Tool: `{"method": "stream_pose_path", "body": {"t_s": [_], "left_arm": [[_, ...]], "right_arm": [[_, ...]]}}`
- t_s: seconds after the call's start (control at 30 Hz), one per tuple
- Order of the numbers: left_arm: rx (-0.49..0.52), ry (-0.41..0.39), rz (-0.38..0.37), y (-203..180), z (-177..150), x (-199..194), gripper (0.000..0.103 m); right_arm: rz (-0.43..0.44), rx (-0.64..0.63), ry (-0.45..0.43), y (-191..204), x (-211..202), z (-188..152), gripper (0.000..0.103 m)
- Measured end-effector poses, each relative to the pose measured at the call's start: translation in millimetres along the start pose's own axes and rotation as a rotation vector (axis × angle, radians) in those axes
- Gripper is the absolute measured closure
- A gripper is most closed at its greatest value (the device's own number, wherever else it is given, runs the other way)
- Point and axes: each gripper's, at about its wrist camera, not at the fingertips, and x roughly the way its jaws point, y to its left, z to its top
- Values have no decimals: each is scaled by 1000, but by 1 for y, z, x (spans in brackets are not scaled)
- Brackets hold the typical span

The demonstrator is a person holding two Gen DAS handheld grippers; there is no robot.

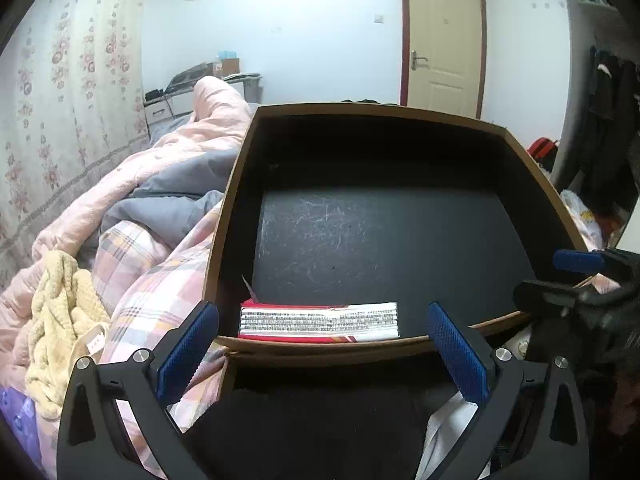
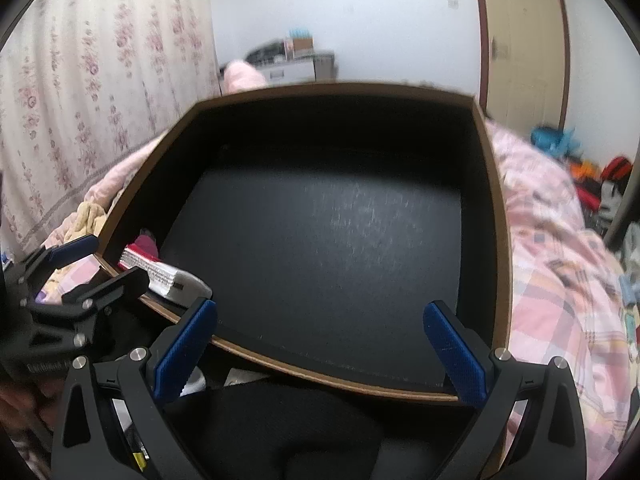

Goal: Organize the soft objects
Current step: 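Lower the right tool onto the red tissue packet inside the tray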

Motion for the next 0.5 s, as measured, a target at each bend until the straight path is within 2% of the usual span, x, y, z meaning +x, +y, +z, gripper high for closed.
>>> {"method": "stream_pose_path", "body": {"t_s": [0.1, 0.17, 0.27, 0.33, 0.4, 0.43, 0.47, 0.5], "left_arm": [[0, 0, 1, 0, 1, 0, 0], [-3, 1, -1, 2, 1, 0, 0], [-3, 1, -4, 2, 1, 0, 0], [-3, -2, -3, 1, 1, -1, 0], [-7, -6, -5, 2, -1, -2, 0], [-14, 10, -16, 2, -3, -2, 0], [-23, 84, -54, 2, -7, 8, 0], [1, 103, -32, -1, -9, 13, 0]], "right_arm": [[93, 60, 155, -7, 2, 26, 1], [129, 38, 233, 0, 1, 50, 1], [84, -148, 302, 34, 5, 85, 1], [46, -278, 372, 60, 19, 95, 1], [46, -357, 436, 78, 38, 99, 1], [57, -376, 463, 85, 48, 100, 1], [64, -385, 486, 86, 56, 99, 1], [70, -395, 512, 93, 67, 98, 1]]}}
